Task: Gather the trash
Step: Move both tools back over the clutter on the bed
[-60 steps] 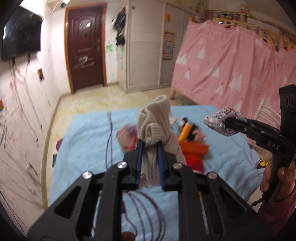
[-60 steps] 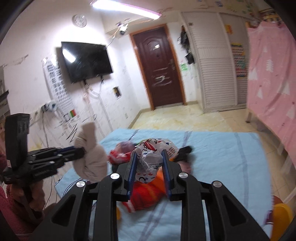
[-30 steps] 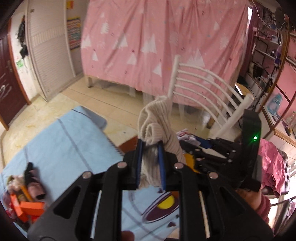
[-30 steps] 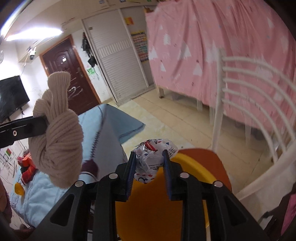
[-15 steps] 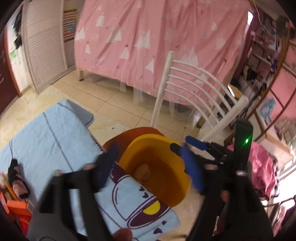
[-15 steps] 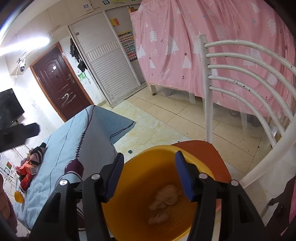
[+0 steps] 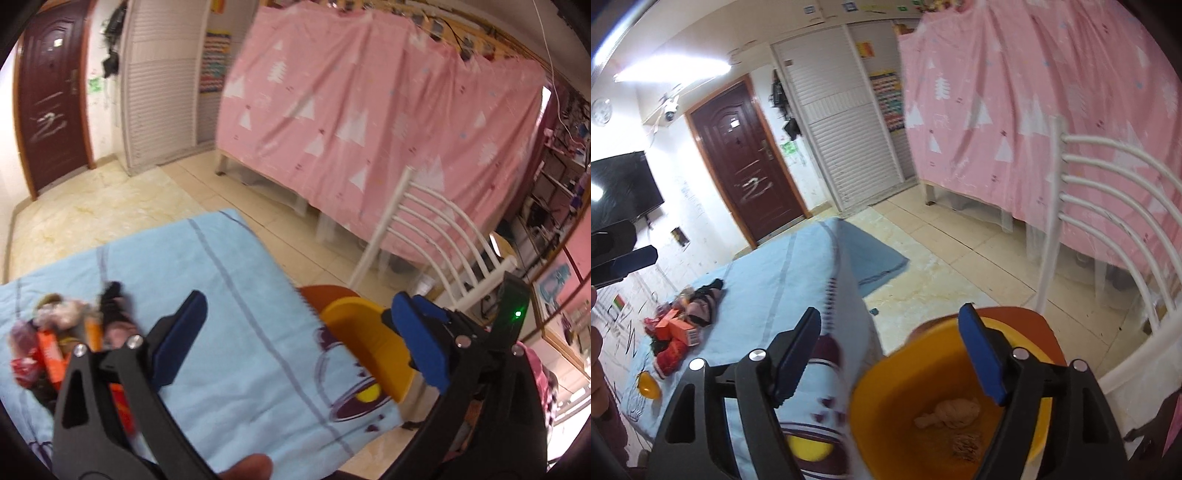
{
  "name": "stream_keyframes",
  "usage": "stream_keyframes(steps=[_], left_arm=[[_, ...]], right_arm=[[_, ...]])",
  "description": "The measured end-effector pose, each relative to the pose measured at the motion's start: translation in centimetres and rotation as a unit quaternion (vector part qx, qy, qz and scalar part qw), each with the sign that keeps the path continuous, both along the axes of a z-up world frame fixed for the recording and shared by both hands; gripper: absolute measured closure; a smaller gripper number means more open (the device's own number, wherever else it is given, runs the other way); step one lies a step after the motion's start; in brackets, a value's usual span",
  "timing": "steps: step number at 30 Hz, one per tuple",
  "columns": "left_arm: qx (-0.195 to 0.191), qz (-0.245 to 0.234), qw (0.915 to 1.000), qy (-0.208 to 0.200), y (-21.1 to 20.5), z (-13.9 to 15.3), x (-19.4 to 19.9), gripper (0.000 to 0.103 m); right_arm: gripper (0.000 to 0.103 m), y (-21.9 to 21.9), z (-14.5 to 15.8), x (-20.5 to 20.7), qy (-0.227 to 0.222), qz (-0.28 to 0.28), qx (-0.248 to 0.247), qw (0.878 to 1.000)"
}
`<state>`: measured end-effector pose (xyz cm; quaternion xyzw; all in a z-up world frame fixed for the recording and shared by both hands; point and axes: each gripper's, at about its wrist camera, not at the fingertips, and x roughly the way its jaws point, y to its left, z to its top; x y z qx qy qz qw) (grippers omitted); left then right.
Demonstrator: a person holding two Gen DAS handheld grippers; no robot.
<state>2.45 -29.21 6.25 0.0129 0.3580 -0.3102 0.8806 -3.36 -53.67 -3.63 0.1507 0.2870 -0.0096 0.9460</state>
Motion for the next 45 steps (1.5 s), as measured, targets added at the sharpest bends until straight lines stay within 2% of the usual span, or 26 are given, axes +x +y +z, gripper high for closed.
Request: stream_keyframes(steps=[5, 12, 19, 23, 32, 45], left_arm=[[0.013, 0.038, 0.9989, -0.023, 4.4, 0.6, 0.1, 0.007], [0.030, 0.108, 0.9925, -0.048, 11.9, 1.3, 0.6, 0.007], [0.032, 0.171, 0.9840, -0.040, 18.3, 1.1, 2.3, 0.007], [0.033, 0.191, 0.9806, -0.031, 21.0, 0.7, 3.1, 0.007], [0.058, 0.222, 0.9731, -0.021, 24.8, -0.7, 4.9, 0.007], [0.075, 0.249, 0.9651, 0.030, 27.6, -4.7, 8.9, 0.007]], right_arm=[[0.028, 4.3, 1.8, 1.4, -0.011, 0.048, -0.019, 0.999], [0.027, 11.1, 3.2, 3.9, -0.015, 0.123, -0.037, 0.992], [0.026, 16.5, 3.9, 6.1, -0.010, 0.174, -0.048, 0.983], [0.026, 19.0, 3.9, 7.2, -0.002, 0.196, -0.056, 0.979], [0.026, 22.9, 3.4, 9.5, 0.018, 0.229, -0.070, 0.971], [0.026, 25.5, 2.0, 12.5, 0.043, 0.248, -0.084, 0.964]])
